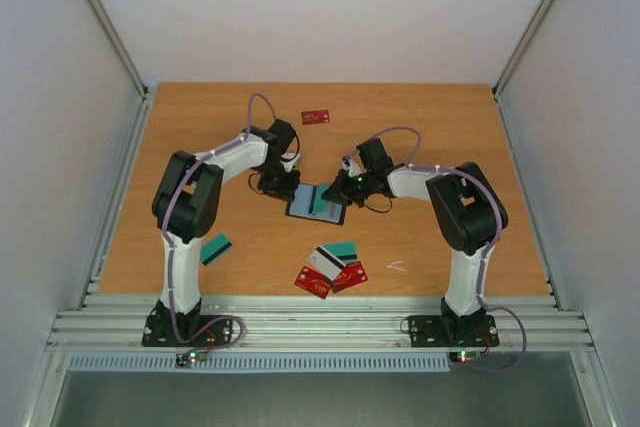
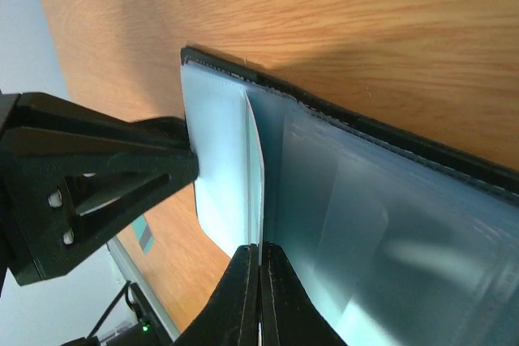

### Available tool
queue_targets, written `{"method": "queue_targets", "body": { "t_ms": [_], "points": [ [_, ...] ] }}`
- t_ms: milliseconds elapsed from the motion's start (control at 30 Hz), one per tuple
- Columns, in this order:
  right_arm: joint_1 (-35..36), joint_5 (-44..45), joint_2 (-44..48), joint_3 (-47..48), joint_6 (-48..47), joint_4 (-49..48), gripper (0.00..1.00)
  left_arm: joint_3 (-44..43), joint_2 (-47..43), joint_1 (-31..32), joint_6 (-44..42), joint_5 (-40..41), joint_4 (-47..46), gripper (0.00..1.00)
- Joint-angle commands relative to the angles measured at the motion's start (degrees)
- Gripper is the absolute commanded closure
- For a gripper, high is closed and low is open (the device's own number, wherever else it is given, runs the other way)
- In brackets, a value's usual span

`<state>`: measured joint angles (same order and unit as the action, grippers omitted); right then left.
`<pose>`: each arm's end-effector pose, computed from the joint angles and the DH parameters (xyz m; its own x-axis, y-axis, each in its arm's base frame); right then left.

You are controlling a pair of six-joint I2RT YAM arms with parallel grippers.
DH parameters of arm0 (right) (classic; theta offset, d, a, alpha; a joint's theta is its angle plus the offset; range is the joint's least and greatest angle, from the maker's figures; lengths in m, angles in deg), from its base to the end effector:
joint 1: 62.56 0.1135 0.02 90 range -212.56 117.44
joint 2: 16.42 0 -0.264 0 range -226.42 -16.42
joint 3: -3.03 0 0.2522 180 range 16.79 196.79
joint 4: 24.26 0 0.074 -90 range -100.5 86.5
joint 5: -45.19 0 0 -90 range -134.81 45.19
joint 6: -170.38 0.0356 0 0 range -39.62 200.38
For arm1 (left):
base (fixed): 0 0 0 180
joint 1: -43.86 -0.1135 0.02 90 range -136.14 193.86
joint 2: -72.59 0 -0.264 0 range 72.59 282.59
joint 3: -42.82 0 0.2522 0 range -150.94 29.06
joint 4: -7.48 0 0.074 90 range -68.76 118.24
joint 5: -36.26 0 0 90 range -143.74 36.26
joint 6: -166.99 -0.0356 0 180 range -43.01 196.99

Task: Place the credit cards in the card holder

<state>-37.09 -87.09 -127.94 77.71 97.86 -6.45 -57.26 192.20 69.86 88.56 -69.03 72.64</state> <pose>0.3298 0.1836 0.1260 -0.9035 -0.1842 -0.3870 -0.4175 0.5828 0.6972 0.3537 -0.1830 0.1508 -0.9660 0.2559 -0.0380 0.2563 0.9264 -0.2758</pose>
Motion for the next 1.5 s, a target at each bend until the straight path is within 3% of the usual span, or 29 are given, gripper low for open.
{"method": "queue_targets", "body": {
  "t_ms": [0, 667, 1100, 1467],
  "points": [
    [0.45, 1.69, -1.58, -0.07, -0.33, -3.60, 0.99, 2.62, -0.22, 0.28, 1.67, -3.02, 1.16, 0.85],
    [0.45, -6.10, -1.91, -2.08, -2.70, -3.88, 0.99, 2.76, -0.93, 0.28, 2.65, -2.50, 1.25, 0.85],
    [0.44, -2.47, -2.62, -0.88, -1.49, -5.68, 0.99, 3.31, -1.56, 0.28, 2.40, -3.08, 1.91, 0.86],
    [0.69, -5.44, -5.37, 0.12, 0.23, -8.47, 0.99, 3.19, -1.46, 0.28, 2.14, -3.67, 1.88, 0.86]
  ]
}}
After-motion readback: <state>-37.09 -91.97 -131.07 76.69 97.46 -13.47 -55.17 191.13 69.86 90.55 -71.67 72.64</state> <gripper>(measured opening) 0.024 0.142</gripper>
